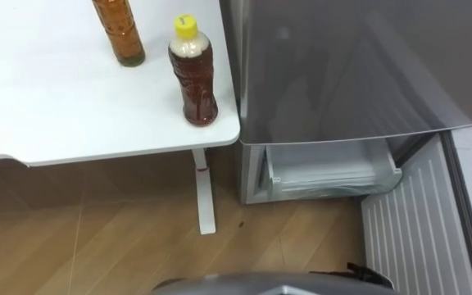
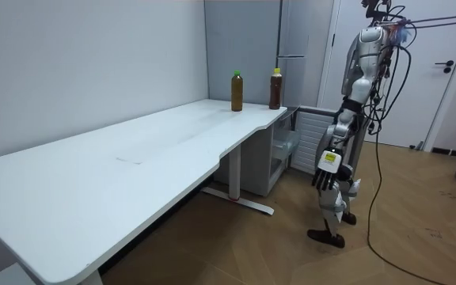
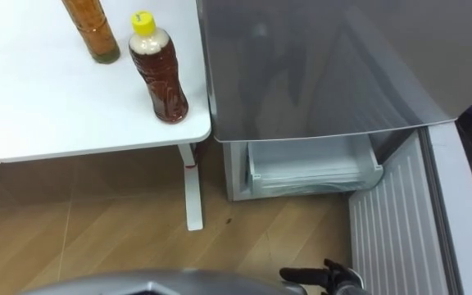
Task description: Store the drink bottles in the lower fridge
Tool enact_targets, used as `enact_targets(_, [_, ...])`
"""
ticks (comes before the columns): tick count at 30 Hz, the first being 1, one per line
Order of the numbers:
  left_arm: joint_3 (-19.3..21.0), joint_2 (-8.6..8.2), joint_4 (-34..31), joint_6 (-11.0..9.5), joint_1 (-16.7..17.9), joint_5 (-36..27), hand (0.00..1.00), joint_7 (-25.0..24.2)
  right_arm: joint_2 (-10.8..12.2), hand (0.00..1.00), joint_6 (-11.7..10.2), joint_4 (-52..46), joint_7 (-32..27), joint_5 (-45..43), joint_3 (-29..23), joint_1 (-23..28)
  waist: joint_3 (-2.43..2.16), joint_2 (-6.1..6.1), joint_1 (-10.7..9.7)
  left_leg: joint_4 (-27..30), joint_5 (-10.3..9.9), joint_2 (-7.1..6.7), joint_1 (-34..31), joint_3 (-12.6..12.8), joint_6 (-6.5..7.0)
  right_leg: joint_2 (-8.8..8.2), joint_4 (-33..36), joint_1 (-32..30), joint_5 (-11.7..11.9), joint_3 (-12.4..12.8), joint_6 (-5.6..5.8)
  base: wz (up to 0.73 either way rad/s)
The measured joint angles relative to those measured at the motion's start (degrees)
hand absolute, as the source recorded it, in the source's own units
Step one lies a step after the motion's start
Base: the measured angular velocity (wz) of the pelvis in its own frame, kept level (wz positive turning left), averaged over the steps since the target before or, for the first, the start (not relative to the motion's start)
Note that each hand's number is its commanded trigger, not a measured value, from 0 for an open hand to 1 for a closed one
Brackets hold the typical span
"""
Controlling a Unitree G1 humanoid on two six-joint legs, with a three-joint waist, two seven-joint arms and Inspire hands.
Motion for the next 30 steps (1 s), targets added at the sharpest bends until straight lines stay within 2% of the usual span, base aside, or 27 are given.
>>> enact_targets(5, [5.11, -0.02, 0.00, -1.26, 0.53, -13.53, 0.00, 3.48, -0.09, 0.00, 0.15, 0.50, 0.02, 0.02, -0.14, 0.06, 0.02, 0.08, 0.07, 0.03, 0.01, -0.05, 0.41, -0.01, -0.01, -0.02, 0.00, 0.07, -0.01, 0.09, 0.00, 0.00])
enact_targets(7, [8.29, 0.06, -0.13, -2.32, 0.46, -22.06, 0.00, 5.56, -0.09, 0.00, 0.17, 0.71, 0.07, -0.03, -0.77, 0.03, 0.04, 0.14, 0.07, -0.04, 0.01, -0.09, 0.57, 0.03, -0.01, -0.06, 0.06, 0.32, 0.00, 0.07, 0.00, 0.00])
enact_targets(13, [11.23, 0.31, -3.18, -5.73, 0.53, -33.54, 0.00, 12.45, -0.49, 0.00, 0.18, 0.49, -0.38, -0.49, -2.38, 0.74, 0.08, 0.57, 0.37, -0.82, 0.01, -0.23, 1.68, -0.18, 0.00, -0.13, 0.05, 1.34, -0.05, 0.10, 0.06, 0.00])
enact_targets(18, [15.05, 0.32, -7.00, -7.06, 0.86, -37.62, 0.00, 17.91, -0.71, 0.00, 0.17, 0.31, -0.69, -0.77, -2.90, 1.28, 0.06, 0.58, 1.12, -0.83, 0.03, -0.29, 1.74, -0.09, 0.02, -0.18, 0.15, 1.24, -0.05, 0.27, 0.06, -0.01])
enact_targets(22, [17.77, 0.44, -12.51, -10.06, 1.01, -42.42, 0.00, 23.45, -1.14, 0.00, 0.13, -0.34, -1.75, -3.36, -4.00, 2.11, 0.02, 0.65, 2.24, -0.97, 0.03, -0.33, 1.54, -0.19, 0.02, -0.18, 0.20, 0.93, -0.05, 0.32, 0.06, -0.01])
enact_targets(24, [18.04, 0.42, -14.47, -12.02, 0.98, -44.29, 0.00, 25.82, -1.41, 0.00, 0.03, -1.28, -1.85, -4.46, -4.10, 2.50, -0.03, 0.72, 2.64, -1.07, 0.03, -0.36, 1.56, -0.23, 0.02, -0.18, 0.09, 0.95, -0.05, 0.30, 0.07, 0.00])
enact_targets(27, [17.74, 0.41, -17.72, -14.35, 0.84, -43.94, 0.00, 29.60, -1.52, 0.00, -0.06, -1.48, -1.80, -5.43, -4.17, 2.53, -0.05, 0.71, 2.73, -1.13, 0.03, -0.40, 1.55, -0.39, 0.02, -0.18, 0.07, 0.92, -0.05, 0.29, 0.07, 0.00])
enact_targets(30, [16.13, 0.28, -22.45, -16.52, 1.03, -42.73, 0.00, 32.85, -1.49, 0.00, -1.09, -1.69, -1.74, -5.61, -3.99, 2.93, -0.15, 0.81, 3.01, -0.77, 0.03, -0.43, 1.54, -0.40, 0.02, -0.19, 0.17, 0.89, -0.03, 0.24, 0.07, 0.01])
